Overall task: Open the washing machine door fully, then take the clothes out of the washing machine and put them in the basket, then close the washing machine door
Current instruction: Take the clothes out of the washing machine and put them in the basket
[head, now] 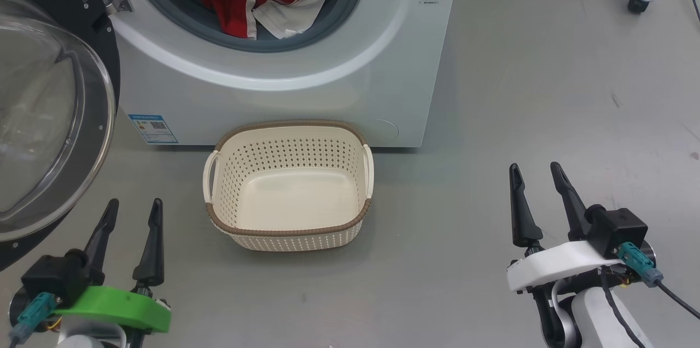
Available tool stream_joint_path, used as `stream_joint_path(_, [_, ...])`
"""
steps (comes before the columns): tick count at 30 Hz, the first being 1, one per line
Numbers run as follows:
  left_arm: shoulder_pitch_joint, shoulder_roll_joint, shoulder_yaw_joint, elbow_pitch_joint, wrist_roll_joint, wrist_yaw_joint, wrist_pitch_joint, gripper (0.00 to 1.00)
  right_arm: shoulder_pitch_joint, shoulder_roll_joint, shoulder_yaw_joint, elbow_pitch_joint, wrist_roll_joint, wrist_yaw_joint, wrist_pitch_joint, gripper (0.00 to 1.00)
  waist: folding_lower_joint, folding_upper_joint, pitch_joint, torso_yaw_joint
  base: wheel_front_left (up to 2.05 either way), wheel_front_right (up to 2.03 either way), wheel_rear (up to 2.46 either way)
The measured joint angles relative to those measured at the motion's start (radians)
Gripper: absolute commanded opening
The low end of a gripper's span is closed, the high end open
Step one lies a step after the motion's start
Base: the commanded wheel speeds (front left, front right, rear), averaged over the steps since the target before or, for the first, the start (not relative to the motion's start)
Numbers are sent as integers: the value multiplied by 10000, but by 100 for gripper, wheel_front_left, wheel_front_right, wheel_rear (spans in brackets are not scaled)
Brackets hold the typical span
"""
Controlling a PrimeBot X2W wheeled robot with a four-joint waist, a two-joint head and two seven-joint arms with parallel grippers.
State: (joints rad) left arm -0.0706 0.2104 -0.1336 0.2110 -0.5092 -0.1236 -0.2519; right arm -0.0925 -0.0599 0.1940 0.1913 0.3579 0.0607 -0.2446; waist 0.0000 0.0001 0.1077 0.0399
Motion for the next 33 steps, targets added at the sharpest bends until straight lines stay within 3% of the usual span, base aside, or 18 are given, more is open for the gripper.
stream_joint_path(20, [160, -100, -255, -253, -399, -4, 0, 100, 2, 31, -21, 33, 0, 86, -2, 100, 1, -1, 67, -14, 8, -16, 8])
stream_joint_path(33, [160, 15, -313, -309, -412, -4, 0, 100, 2, 46, -46, 40, 0, 86, 0, 100, 0, 0, 110, 1, 71, -73, 2])
